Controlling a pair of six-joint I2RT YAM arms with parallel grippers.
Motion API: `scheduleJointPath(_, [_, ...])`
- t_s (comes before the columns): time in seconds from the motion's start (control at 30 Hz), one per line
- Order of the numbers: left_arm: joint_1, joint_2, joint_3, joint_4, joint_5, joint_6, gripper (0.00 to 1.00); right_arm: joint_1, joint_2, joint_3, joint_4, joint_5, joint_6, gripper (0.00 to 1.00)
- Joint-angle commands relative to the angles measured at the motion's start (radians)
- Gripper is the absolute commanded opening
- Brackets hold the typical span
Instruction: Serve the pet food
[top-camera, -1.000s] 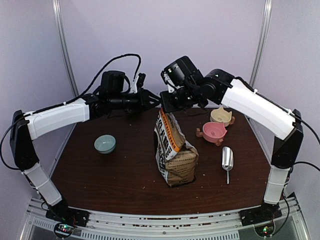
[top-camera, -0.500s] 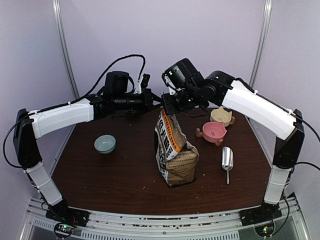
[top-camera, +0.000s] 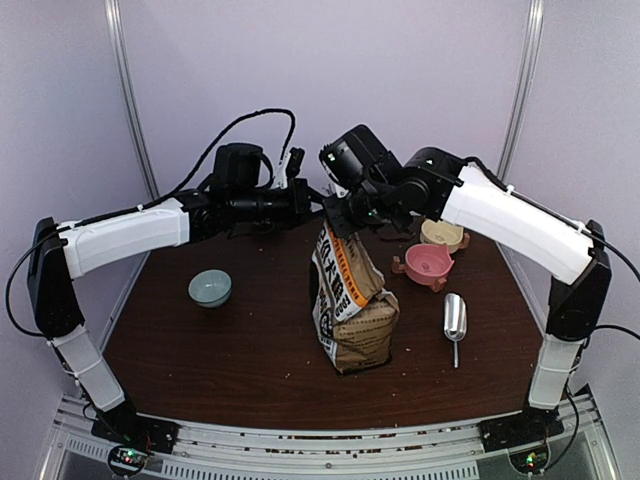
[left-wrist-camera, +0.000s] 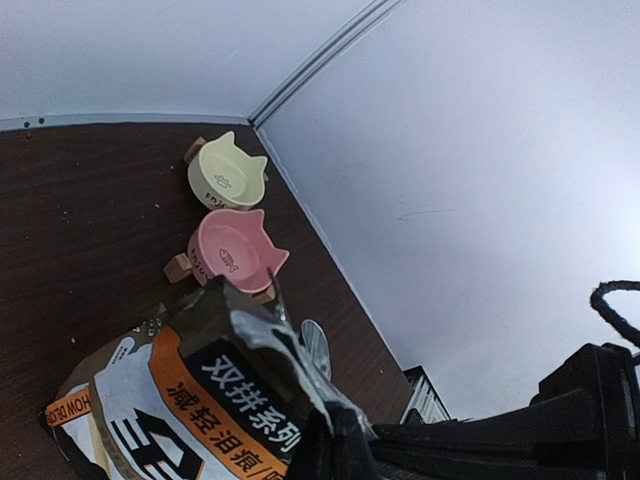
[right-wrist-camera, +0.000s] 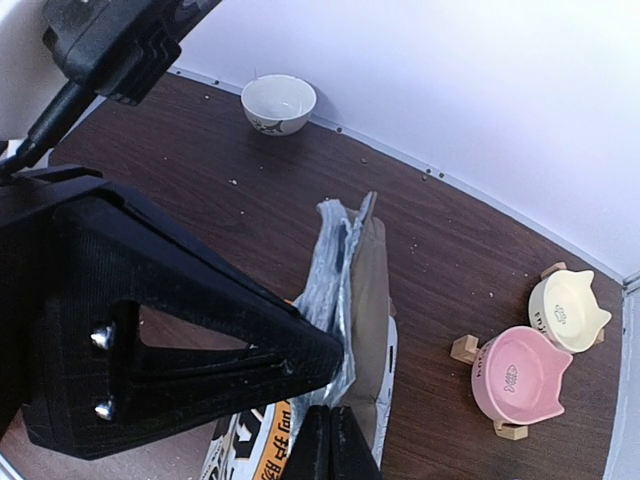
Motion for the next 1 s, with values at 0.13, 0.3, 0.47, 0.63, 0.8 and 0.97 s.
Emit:
scheduleJointPath(0.13, [-0.005, -0.017, 0.031, -0.004, -0.019, 0.038, 0.0, -0.001, 0.028, 0.003, -0.118, 0.178, -0.012, 0.0])
scheduleJointPath(0.3, [-0.005, -0.03, 0.031, -0.036, -0.051, 0.055, 0.0, -0.004, 0.042, 0.019, -0.143, 0.19, 0.021, 0.0])
scheduleJointPath(0.47, [-0.005, -0.04, 0.029, -0.054, -0.063, 0.065, 0.0, -0.014, 0.046, 0.019, -0.157, 0.198, 0.037, 0.0])
scheduleJointPath(0.63, [-0.006, -0.045, 0.029, -0.064, -0.076, 0.071, 0.0, -0.022, 0.042, 0.019, -0.16, 0.195, 0.047, 0.0])
scheduleJointPath(0.8, [-0.005, -0.049, 0.029, -0.079, -0.09, 0.073, 0.0, -0.027, 0.043, 0.019, -0.169, 0.213, 0.055, 0.0])
scheduleJointPath(0.97, [-0.006, -0.054, 0.035, -0.104, -0.107, 0.081, 0.0, -0.031, 0.048, 0.053, -0.188, 0.252, 0.059, 0.0])
